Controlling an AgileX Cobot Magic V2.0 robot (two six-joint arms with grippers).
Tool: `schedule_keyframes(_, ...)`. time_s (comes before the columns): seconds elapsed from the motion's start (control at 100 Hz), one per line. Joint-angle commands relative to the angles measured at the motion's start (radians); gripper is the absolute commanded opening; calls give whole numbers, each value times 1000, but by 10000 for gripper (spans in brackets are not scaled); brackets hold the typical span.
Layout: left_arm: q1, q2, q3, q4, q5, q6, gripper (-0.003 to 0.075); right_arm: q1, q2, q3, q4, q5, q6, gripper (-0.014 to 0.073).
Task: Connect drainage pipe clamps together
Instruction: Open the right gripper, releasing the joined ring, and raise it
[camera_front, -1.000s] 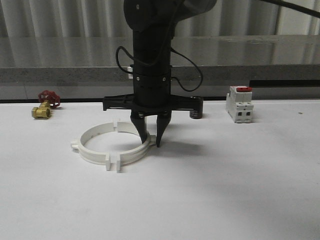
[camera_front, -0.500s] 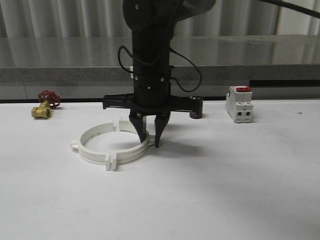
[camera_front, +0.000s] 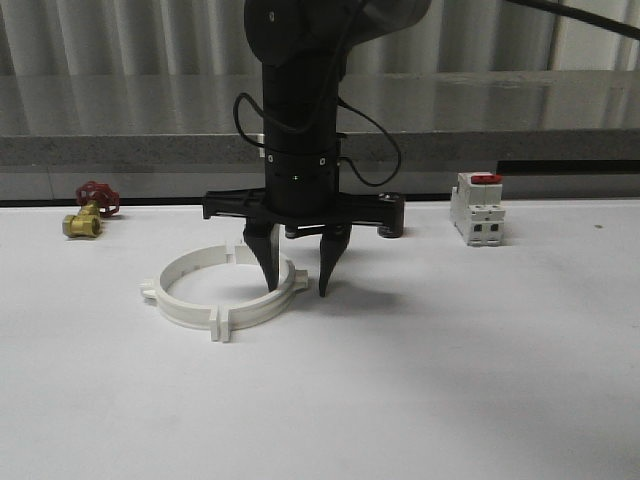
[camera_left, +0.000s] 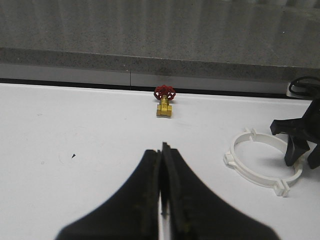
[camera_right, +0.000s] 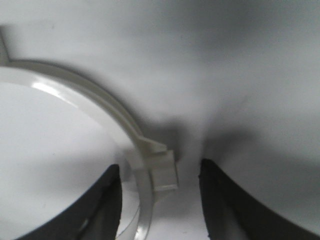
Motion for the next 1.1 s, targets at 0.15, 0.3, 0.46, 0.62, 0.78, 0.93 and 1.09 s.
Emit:
schedule_keyframes(0.15,2,12,-26,4,-83,-8,-21,0,-143,-29,17,47,-120,379)
schedule_keyframes(0.3,2,12,-26,4,-83,-8,-21,0,-181,-25,30,99,-276,342)
schedule_keyframes(0.46,2,12,-26,4,-83,-8,-21,-3,-214,-18,54,158,-486,167)
schedule_keyframes(0.62,2,12,-26,4,-83,-8,-21,-18,-267,19,60,158,-619,-53)
schedule_keyframes(0.78,2,12,-26,4,-83,-8,-21,-55,-327,86,60,155,-683,-66)
schedule_keyframes(0.93,2,12,-26,4,-83,-8,-21,-95,-398,170,19,142,-687,-66)
schedule_keyframes(1.09,2,12,-26,4,-83,-8,-21,-154,-495,296,18,89,-687,-66)
